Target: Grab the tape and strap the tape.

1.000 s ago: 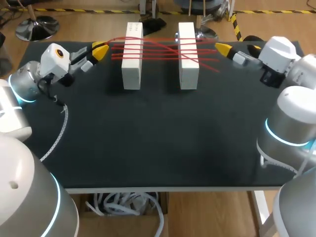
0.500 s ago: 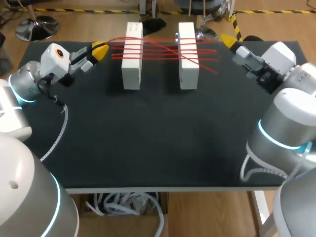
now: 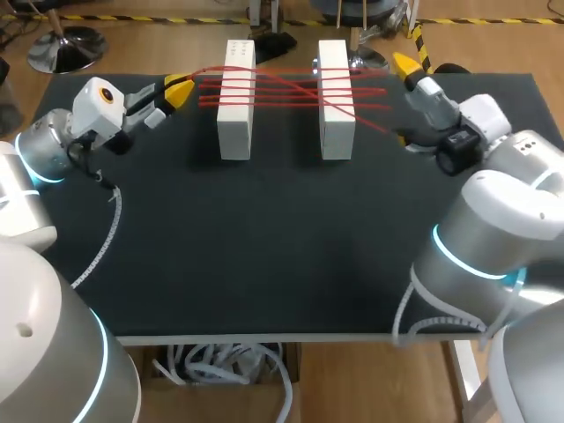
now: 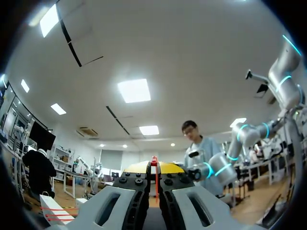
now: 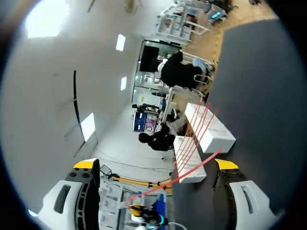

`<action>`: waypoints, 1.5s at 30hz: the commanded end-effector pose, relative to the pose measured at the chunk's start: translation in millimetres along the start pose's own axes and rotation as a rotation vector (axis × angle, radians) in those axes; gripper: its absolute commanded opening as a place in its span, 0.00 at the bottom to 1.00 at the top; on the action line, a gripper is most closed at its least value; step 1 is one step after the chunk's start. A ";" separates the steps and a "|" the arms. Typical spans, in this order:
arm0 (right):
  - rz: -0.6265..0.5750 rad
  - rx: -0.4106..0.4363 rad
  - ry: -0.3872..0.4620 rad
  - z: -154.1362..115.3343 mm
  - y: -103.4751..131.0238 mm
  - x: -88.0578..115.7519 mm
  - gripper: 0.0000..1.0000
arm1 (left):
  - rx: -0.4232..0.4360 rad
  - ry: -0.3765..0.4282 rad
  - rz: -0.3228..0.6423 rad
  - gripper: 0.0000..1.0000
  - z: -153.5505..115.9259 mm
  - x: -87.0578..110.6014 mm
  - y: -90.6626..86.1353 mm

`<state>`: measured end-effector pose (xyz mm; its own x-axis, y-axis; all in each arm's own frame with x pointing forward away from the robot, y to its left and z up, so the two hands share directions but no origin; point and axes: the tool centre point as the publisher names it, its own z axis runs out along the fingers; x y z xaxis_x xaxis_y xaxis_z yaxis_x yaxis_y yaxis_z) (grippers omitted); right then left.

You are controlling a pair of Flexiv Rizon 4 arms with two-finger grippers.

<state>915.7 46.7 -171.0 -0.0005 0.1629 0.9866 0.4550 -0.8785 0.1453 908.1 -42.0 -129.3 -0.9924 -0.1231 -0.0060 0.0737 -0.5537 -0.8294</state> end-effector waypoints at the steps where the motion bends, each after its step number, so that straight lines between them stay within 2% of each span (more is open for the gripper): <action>1: 0.282 -0.045 -0.010 15.0 -15.1 -0.9 1.00 | 0.001 0.000 0.000 0.00 -0.2 0.1 0.1; 9: 0.407 -0.044 -0.017 28.1 -33.8 -11.9 1.00 | 0.001 0.000 0.000 0.00 -0.2 0.1 0.1; 15: 0.458 -0.096 0.004 35.5 -37.9 -21.7 1.00 | 0.001 0.000 0.000 0.00 -0.2 0.1 0.1; 26: 0.536 -0.185 0.055 46.1 -28.8 -23.6 1.00 | 0.001 0.000 0.000 0.00 -0.2 0.1 0.1; 45: 0.550 -0.238 0.095 59.3 -16.8 -13.3 1.00 | 0.001 0.000 0.000 0.00 -0.2 0.1 0.1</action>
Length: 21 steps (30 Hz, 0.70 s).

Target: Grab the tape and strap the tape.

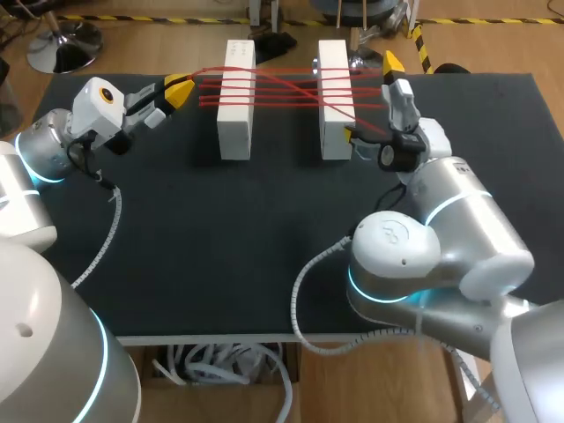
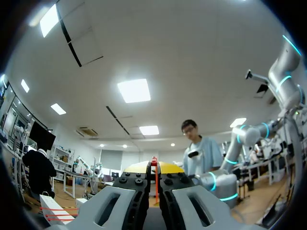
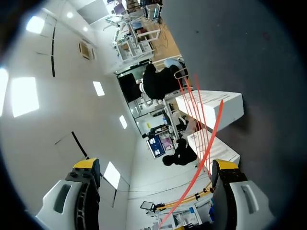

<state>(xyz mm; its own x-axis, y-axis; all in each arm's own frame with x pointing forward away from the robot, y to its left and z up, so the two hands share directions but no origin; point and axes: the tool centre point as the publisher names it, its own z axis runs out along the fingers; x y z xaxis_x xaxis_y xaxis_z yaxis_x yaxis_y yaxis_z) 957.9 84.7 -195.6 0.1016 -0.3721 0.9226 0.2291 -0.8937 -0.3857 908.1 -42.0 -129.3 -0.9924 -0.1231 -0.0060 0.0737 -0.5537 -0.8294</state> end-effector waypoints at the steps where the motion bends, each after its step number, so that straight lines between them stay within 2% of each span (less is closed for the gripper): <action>1: 0.004 -0.036 0.011 3.8 -0.8 5.6 1.00 | 0.001 0.000 0.000 0.00 -0.2 0.1 0.1; 21: 0.040 -0.077 0.063 -8.3 7.0 22.5 1.00 | 0.001 0.000 0.000 0.00 -0.2 0.1 0.1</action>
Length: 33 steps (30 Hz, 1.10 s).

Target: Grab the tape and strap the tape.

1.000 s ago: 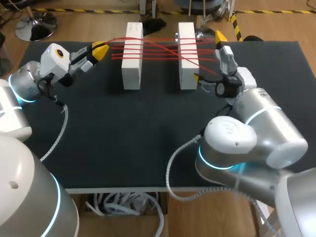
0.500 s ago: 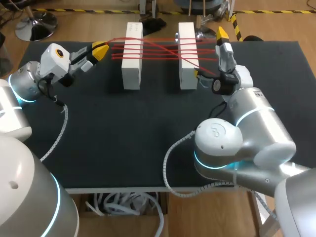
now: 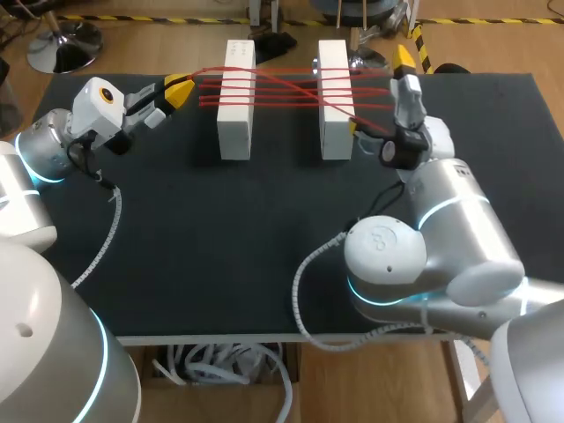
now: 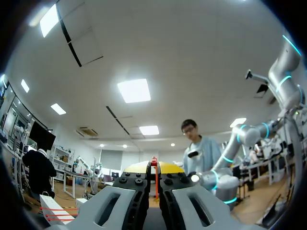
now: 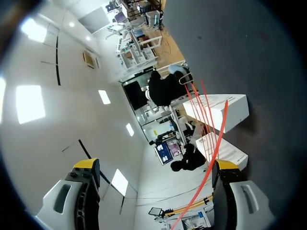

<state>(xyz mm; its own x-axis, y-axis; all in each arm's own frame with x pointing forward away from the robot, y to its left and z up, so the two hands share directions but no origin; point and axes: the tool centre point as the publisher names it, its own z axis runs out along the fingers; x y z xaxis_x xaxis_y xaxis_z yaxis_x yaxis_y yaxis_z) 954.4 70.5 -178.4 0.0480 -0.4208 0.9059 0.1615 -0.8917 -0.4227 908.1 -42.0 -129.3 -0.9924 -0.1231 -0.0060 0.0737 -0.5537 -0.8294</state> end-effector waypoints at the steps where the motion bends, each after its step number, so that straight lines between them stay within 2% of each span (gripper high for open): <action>1: 0.000 -0.014 0.001 -1.1 2.5 2.0 1.00 | 0.001 0.000 0.000 0.00 -0.2 0.1 0.1; 14: 0.006 -0.026 0.004 -2.4 4.4 1.6 1.00 | 0.001 0.000 0.000 0.00 -0.2 0.1 0.1; 15: 0.006 -0.025 0.004 -2.4 4.3 1.6 0.96 | 0.001 0.000 0.000 0.00 -0.2 0.1 0.1; 16: 0.006 -0.025 0.004 -2.3 4.0 1.5 0.84 | 0.001 0.000 0.000 0.00 -0.2 0.1 0.1; 17: 0.006 -0.025 0.004 -2.2 3.8 1.4 0.80 | 0.001 0.000 0.000 0.00 -0.2 0.1 0.1; 18: 0.006 -0.025 0.004 -2.1 3.3 1.1 0.58 | 0.001 0.000 0.000 0.00 -0.2 0.1 0.1; 19: 0.006 -0.025 0.003 -2.0 3.0 0.9 0.48 | 0.001 0.000 0.000 0.00 -0.2 0.1 0.1; 27: 0.004 -0.024 0.003 -1.8 1.8 0.6 0.42 | 0.001 0.000 0.000 0.00 -0.2 0.1 0.1; 30: 0.003 -0.027 0.002 -1.3 1.4 0.3 0.43 | 0.001 0.000 0.000 0.00 -0.2 0.1 0.1; 32: 0.003 -0.028 -0.001 -1.1 1.2 -0.5 0.48 | 0.001 0.000 0.000 0.00 -0.2 0.1 0.1; 33: 0.004 -0.028 -0.002 -1.1 0.9 -1.1 0.41 | 0.001 0.000 0.000 0.00 -0.2 0.1 0.1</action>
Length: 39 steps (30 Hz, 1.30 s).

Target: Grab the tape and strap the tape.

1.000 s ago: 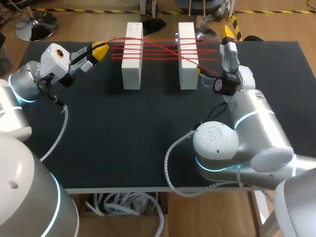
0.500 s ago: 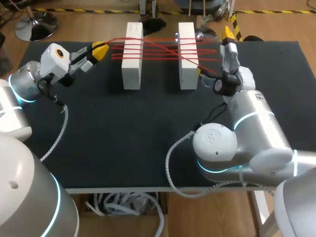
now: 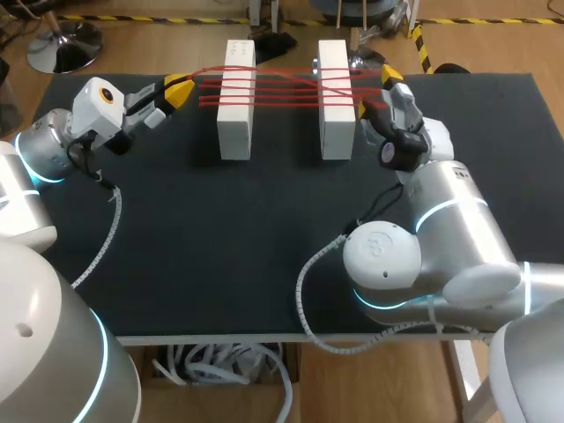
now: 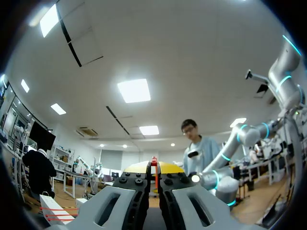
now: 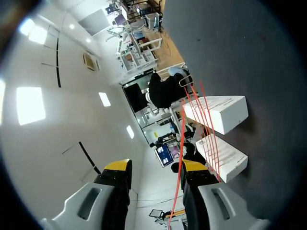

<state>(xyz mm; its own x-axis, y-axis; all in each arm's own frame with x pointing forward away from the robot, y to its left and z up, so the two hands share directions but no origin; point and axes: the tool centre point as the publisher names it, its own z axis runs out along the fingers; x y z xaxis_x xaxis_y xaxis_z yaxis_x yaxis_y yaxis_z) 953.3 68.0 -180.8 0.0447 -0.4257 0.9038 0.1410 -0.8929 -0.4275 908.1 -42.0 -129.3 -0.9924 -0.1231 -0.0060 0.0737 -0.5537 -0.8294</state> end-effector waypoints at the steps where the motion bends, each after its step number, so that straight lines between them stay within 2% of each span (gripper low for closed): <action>1: -0.001 -0.007 -0.007 0.0 -3.0 -0.8 0.34 | 0.001 0.000 0.000 0.00 -0.2 0.1 0.1; 2: -0.001 -0.006 -0.009 -0.3 -3.5 -1.4 0.31 | 0.001 0.000 0.000 0.00 -0.2 0.1 0.1; 4: 0.000 -0.004 -0.011 -0.8 -4.7 -2.3 0.36 | 0.001 0.000 0.000 0.00 -0.2 0.1 0.1; 7: 0.003 -0.003 -0.014 -1.3 -6.9 -4.0 0.36 | 0.001 0.000 0.000 0.00 -0.2 0.1 0.1; 9: 0.005 -0.001 -0.016 -1.6 -8.5 -4.9 0.20 | 0.001 0.000 0.000 0.00 -0.2 0.1 0.1; 11: 0.008 0.001 -0.018 -2.6 -10.5 -5.7 0.23 | 0.001 0.000 0.000 0.00 -0.2 0.1 0.1; 12: 0.009 0.002 -0.019 -3.1 -11.2 -6.2 0.33 | 0.001 0.000 0.000 0.00 -0.2 0.1 0.1; 24: 0.019 -0.005 -0.043 -7.8 -14.5 -15.3 0.45 | 0.001 0.000 0.000 0.00 -0.2 0.1 0.1; 28: 0.021 -0.008 -0.046 -8.9 -15.5 -16.9 0.45 | 0.001 0.000 0.000 0.00 -0.2 0.1 0.1; 35: 0.022 -0.012 -0.048 -9.3 -16.4 -18.5 0.39 | 0.001 0.000 0.000 0.00 -0.2 0.1 0.1; 39: 0.017 -0.015 -0.045 -8.3 -16.5 -18.8 0.30 | 0.001 0.000 0.000 0.00 -0.2 0.1 0.1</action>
<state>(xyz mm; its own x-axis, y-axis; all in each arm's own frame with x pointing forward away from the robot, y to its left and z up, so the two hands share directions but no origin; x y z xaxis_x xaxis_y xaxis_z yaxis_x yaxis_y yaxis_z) 941.3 86.5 -192.5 0.0910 -0.4367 0.8950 0.1360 -0.8848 -0.4456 908.1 -42.0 -129.3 -0.9924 -0.1231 -0.0060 0.0737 -0.5537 -0.8294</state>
